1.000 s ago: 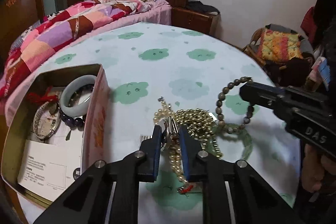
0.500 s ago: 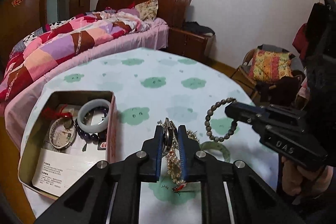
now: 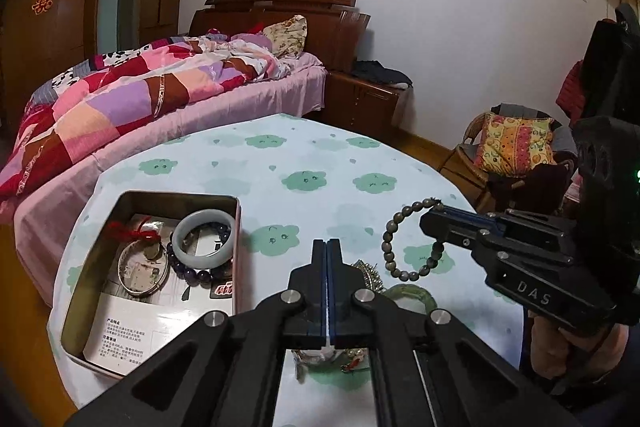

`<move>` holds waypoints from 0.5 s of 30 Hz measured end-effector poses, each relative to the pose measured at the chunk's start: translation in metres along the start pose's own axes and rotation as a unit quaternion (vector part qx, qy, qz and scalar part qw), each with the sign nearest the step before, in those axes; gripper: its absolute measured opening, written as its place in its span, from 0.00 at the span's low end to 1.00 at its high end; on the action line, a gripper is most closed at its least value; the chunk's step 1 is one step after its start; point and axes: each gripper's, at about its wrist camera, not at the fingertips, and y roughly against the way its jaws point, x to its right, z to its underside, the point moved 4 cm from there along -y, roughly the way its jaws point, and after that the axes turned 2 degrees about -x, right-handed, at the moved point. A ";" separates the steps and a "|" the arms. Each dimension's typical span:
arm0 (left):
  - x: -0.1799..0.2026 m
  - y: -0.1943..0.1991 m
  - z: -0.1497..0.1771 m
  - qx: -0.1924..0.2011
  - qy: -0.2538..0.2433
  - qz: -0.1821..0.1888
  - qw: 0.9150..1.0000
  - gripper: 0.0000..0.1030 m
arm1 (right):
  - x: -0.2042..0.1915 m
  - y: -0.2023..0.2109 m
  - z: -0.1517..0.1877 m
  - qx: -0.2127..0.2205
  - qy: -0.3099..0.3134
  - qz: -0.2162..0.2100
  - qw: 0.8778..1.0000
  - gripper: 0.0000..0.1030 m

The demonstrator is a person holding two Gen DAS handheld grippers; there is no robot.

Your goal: Organize jewelry

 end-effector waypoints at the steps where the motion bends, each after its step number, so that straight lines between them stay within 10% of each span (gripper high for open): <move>1: 0.000 -0.001 0.001 -0.002 -0.002 0.001 1.000 0.00 | 0.001 -0.001 0.001 -0.001 0.000 0.001 1.000 0.11; 6: 0.007 -0.007 0.009 -0.023 -0.020 0.000 1.000 0.06 | 0.004 -0.002 0.004 -0.006 -0.004 0.003 1.000 0.11; 10: 0.016 -0.013 0.024 -0.042 -0.030 0.008 0.999 0.55 | 0.008 0.000 0.008 -0.007 -0.009 0.006 1.000 0.11; 15: 0.020 -0.021 0.034 -0.063 -0.034 0.018 0.997 0.56 | 0.009 0.000 0.013 -0.012 -0.010 0.008 1.000 0.11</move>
